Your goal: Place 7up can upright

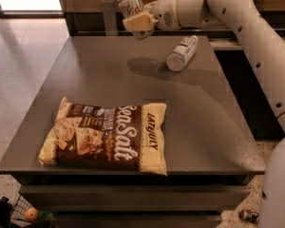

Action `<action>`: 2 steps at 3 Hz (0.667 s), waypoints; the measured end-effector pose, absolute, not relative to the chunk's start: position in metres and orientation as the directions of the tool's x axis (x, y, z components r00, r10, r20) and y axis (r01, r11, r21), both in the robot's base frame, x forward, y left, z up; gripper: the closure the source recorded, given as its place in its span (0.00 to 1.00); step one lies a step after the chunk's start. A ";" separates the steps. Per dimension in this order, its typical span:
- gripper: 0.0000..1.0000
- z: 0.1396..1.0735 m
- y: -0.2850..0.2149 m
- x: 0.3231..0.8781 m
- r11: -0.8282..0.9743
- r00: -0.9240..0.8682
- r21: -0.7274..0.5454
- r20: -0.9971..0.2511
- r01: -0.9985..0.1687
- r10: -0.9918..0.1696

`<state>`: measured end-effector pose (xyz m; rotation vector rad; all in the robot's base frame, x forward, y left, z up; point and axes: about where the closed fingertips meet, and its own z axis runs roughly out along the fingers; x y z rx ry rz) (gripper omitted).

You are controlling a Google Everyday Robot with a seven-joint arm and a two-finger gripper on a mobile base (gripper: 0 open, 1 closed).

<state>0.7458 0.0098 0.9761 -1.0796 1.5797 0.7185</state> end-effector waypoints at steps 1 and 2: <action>1.00 0.963 0.025 0.742 0.415 -0.038 -0.049 -0.979 -0.908 -0.198; 1.00 0.949 0.041 0.736 0.410 -0.021 -0.027 -0.994 -0.912 -0.112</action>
Offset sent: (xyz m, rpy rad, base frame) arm -0.0152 0.0430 -0.0422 0.2793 -0.0493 0.0172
